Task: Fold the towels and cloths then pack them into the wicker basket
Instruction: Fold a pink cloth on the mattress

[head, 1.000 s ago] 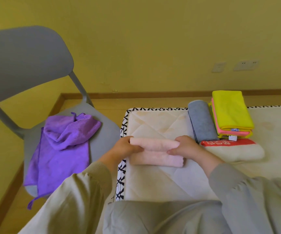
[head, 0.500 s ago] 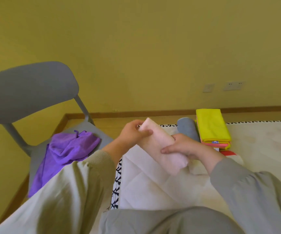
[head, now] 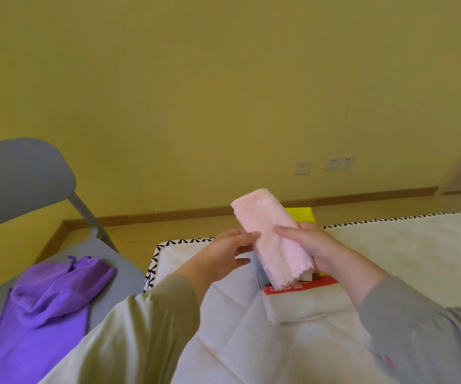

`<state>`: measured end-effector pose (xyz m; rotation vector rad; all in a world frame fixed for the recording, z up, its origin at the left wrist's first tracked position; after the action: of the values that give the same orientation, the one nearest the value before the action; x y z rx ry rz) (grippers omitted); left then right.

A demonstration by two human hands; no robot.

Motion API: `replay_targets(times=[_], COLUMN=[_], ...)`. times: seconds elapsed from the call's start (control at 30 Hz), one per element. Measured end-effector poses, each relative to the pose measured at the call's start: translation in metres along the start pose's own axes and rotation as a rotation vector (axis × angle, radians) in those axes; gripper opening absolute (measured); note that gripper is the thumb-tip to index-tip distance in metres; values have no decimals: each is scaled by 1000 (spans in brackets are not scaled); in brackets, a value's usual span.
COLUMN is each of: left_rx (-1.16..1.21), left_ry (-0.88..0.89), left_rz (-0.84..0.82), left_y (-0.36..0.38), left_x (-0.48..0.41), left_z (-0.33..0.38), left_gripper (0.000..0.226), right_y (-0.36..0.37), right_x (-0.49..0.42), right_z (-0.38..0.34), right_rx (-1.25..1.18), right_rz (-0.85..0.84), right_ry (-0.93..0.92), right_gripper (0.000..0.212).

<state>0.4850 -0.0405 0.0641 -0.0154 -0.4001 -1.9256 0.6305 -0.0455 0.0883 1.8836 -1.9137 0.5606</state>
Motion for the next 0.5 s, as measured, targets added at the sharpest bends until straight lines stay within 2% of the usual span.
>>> replay_targets(times=[0.07,0.17,0.3,0.4,0.5], left_rx=[-31,-60,-58,-100,-166], left_ry=[33,78,94,114,120], left_rz=[-13,98,271,316,335], left_y=[18,30,36,45,52], left_x=[-16,-39,-65,-83,-97], left_z=[-5,-9,-9,-3,-3], left_gripper=[15,21,22,28,32], right_y=[-20,-48,-82,-102,-115], right_x=[-7,-17,-31,-35,-40], right_z=[1,-7,-15,-17,-15], right_rx=[-63,-84,60,119,184], right_rz=[51,151,394,564,640], right_ry=[14,-34,-125,-164,-180], right_gripper=[21,14,23,29,33])
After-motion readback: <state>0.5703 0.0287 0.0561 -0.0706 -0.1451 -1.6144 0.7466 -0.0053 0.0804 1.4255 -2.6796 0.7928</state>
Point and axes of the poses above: each hand's wrist, its own x-axis away from the middle knuckle, its own y-axis out of the palm, z = x × y, the point moved 10 cm from there along -x, towards the middle knuckle, and after that the axes turned 12 degrees about y, right-handed, at the moved point
